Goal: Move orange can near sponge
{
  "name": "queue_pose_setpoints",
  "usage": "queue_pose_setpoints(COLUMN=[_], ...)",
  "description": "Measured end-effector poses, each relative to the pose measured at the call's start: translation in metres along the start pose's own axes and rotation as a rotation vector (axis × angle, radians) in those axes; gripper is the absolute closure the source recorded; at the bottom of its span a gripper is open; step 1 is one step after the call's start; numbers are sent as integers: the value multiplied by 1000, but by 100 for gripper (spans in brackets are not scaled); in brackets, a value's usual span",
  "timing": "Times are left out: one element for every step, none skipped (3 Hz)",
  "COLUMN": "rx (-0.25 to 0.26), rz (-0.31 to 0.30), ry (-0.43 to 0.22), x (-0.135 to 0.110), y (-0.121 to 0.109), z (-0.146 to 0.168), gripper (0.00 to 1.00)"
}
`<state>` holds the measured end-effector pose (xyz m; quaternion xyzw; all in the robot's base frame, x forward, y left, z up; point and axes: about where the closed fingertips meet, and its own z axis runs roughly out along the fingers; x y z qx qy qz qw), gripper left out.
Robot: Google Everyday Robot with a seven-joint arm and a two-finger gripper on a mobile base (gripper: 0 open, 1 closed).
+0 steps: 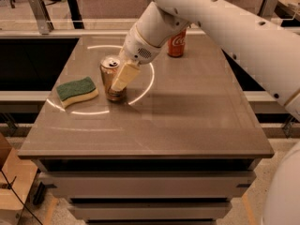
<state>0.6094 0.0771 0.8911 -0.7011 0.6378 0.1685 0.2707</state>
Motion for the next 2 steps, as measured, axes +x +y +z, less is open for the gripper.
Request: queue_pose_setpoints(rx=[-15,-16], rz=[-3,-4], ry=[-22,-24], x=[-4,-4], y=[0,0], z=[1,1], gripper=[0,0])
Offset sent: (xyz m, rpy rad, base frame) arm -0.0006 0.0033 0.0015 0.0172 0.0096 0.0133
